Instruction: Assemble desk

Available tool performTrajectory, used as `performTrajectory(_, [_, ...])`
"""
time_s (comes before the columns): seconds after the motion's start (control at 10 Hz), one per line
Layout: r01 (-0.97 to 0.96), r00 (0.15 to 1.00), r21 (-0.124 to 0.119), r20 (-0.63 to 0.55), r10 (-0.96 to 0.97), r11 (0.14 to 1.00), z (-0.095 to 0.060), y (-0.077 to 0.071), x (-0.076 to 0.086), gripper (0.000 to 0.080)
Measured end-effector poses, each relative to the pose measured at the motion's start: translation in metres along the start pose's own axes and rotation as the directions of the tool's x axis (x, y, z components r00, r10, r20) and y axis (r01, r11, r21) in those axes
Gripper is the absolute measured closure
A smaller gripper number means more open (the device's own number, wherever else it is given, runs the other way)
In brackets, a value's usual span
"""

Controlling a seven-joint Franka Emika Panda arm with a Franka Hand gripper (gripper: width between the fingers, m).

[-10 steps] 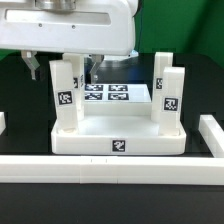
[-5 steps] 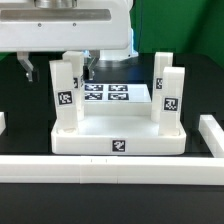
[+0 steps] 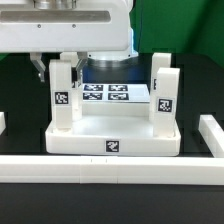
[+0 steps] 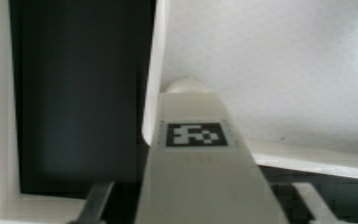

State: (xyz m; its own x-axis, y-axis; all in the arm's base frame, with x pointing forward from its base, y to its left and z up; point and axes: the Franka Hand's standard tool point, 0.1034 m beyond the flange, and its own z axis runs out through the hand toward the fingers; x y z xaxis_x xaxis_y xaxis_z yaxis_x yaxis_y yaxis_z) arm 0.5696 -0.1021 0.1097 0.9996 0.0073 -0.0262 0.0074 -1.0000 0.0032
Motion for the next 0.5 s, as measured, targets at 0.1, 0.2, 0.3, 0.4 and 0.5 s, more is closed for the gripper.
performTrajectory(0.1, [-0.083, 0.997, 0.0, 0.0, 0.083, 0.997, 0.0001, 0.0, -0.0001, 0.0509])
performTrajectory(0.2, [-0.137, 0.991, 0.001, 0.0, 0.137, 0.991, 0.0005, 0.0001, 0.0, 0.0509])
performTrajectory(0.3, [-0.26, 0.966, 0.004, 0.0, 0.26, 0.966, 0.0006, 0.0005, 0.0004, 0.0509])
performTrajectory(0.4, [-0.354, 0.935, 0.006, 0.001, 0.354, 0.935, 0.0007, 0.0005, 0.0004, 0.0509])
performTrajectory(0.5, [-0.466, 0.885, 0.008, 0.001, 0.466, 0.885, 0.0009, 0.0007, 0.0005, 0.0509])
